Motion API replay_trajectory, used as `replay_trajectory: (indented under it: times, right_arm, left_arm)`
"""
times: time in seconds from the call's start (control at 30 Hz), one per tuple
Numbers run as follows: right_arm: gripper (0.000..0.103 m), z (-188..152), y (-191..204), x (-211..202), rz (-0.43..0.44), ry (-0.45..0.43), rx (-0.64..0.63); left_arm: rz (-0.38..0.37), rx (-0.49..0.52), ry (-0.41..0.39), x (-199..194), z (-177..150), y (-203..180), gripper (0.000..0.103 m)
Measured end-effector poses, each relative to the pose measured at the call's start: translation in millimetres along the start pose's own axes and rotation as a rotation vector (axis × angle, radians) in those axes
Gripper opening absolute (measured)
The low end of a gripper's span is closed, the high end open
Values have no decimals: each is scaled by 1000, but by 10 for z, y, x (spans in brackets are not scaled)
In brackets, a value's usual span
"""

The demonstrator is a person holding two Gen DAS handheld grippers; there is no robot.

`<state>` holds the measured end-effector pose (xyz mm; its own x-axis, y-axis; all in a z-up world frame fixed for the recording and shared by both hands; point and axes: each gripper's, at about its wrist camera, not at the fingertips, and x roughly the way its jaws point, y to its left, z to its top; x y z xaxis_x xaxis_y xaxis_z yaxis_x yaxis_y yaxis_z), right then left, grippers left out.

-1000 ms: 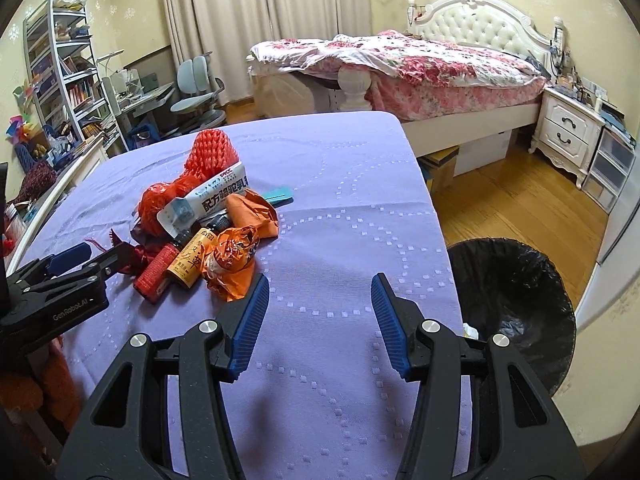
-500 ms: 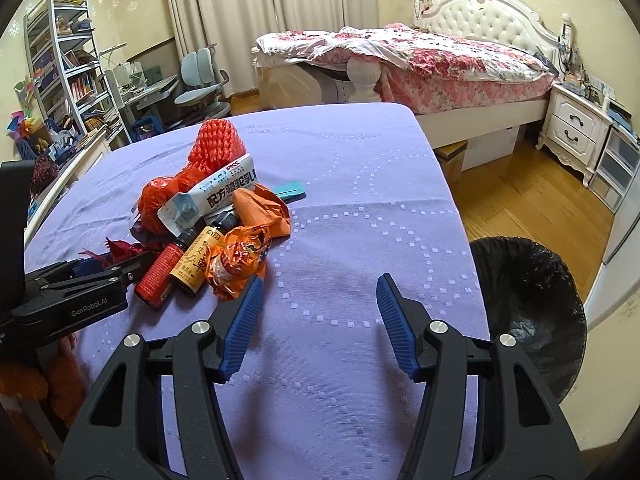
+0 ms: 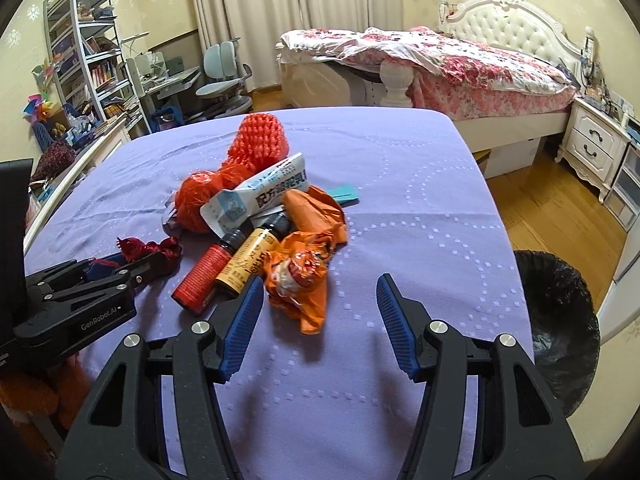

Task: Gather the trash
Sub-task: 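Grasp the red cloth with the left tool while the right tool grasps the orange wrapper, then carry both items over the black bin and open both tools to drop them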

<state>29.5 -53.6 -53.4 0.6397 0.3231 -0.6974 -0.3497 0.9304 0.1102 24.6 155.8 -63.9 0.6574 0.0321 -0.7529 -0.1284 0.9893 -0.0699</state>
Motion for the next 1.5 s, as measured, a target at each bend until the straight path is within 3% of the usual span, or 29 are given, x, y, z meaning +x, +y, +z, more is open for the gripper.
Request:
replay_trajectory:
  times: [0.17, 0.3, 0.9, 1.5]
  right_arm:
    - [56, 35, 99, 107, -7, 17, -21]
    - [33, 38, 122, 190, -2, 54, -28]
    - [32, -42, -91, -207, -25, -23, 1]
    - [32, -213, -1036, -750, -170, -114, 154]
  left_arm:
    - [9, -26, -9, -16, -4, 113, 44]
    - [10, -39, -17, -21, 4, 133, 44]
    - [-25, -41, -79, -286, 1, -69, 43]
    - [-167, 131, -138, -409, 127, -1190, 43]
